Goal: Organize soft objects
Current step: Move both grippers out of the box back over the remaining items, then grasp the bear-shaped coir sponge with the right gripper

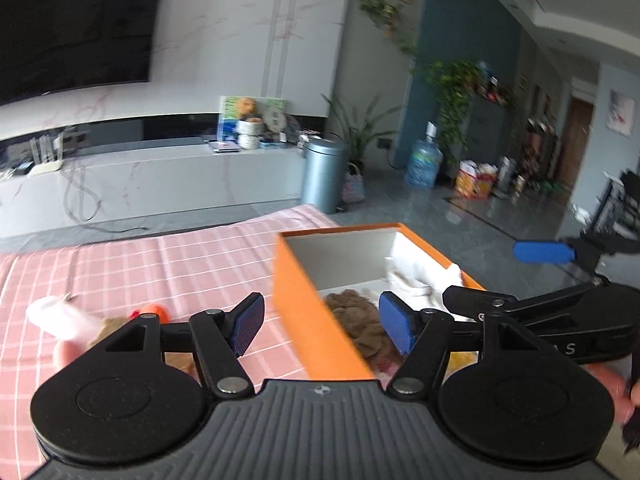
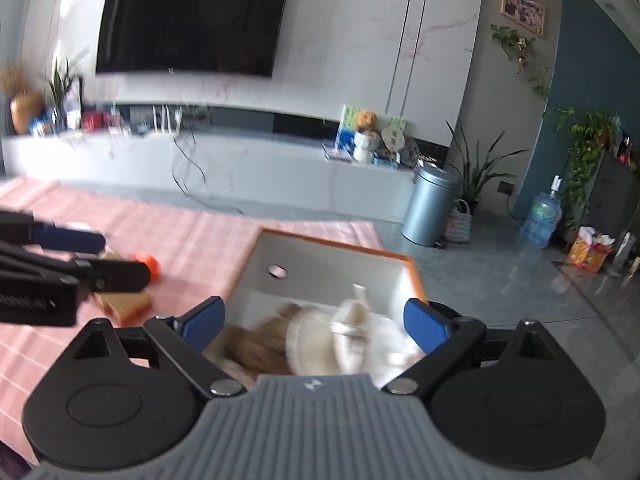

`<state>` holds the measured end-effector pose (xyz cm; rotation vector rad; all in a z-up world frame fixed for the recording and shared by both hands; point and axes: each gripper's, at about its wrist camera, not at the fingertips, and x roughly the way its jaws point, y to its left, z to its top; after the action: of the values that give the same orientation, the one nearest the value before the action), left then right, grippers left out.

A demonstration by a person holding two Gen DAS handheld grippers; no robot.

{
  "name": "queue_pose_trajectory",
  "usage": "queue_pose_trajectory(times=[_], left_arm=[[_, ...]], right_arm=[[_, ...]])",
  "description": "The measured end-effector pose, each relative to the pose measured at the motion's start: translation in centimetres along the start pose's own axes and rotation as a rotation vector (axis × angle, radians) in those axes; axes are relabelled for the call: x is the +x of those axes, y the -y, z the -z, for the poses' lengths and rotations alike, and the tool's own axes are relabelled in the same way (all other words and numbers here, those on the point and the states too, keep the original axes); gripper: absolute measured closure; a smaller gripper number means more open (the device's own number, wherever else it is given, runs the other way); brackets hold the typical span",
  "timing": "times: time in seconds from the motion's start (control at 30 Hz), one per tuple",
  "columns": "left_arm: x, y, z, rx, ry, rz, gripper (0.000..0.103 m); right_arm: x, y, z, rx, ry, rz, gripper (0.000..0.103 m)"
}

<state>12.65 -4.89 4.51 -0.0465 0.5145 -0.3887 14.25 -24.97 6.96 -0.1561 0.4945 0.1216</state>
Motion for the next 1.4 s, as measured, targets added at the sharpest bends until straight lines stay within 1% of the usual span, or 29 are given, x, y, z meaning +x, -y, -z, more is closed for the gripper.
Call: queue_pose_trajectory(times=[0.13,0.3,0.47,0.57,0.73,0.9,0.93,1.03,1.1,1.4], left_arm=[[-1.4,-3.0,1.0,-0.07,0.022,-0.06,0.026],[-2.8,-7.0,2.9,-0.158,0.026,-0.128,0.026],[-3.8,-10.6,5.3,-0.226,-0.003,-0.185,0.026],[-4.3,-12.3,6.5,-0.261,-0.026,-0.203,0.027],[-4.8,-14.1,8.2,-0.292,-0.042,-0.217,0.027],[-4.5,-15.3,9.0,-0.317,-0.049,-0.214,0.027],[-4.3,-15.5,9.1,-0.32,-0.049,-0.21,0.027],[-3.7,-15.9,9.2,-0.329,-0.06,-0.206,0.027],[-3.4,-16.2,9.3,-0.327,-0.069,-0.208,0.028],[-2.0,-18.0,8.9,-0.348,-0.086,-0.202,0.028]], right_arm=[[0.3,-3.0,0.3,0.062,0.041,-0.044,0.009],[1.4,-6.3,0.8,0.179,0.032,-0.131,0.009],[2.6,-10.0,1.7,0.208,0.007,-0.18,0.009],[3.6,-12.1,2.2,0.191,-0.016,-0.207,0.009],[5.3,-14.6,3.1,0.139,-0.065,-0.231,0.009],[6.9,-16.0,3.3,0.105,-0.09,-0.249,0.01],[7.2,-16.3,3.3,0.097,-0.097,-0.254,0.013],[8.2,-16.9,3.5,0.068,-0.112,-0.257,0.017],[8.9,-17.3,3.4,0.052,-0.126,-0.258,0.022],[11.9,-18.0,2.2,0.016,-0.134,-0.254,0.022]])
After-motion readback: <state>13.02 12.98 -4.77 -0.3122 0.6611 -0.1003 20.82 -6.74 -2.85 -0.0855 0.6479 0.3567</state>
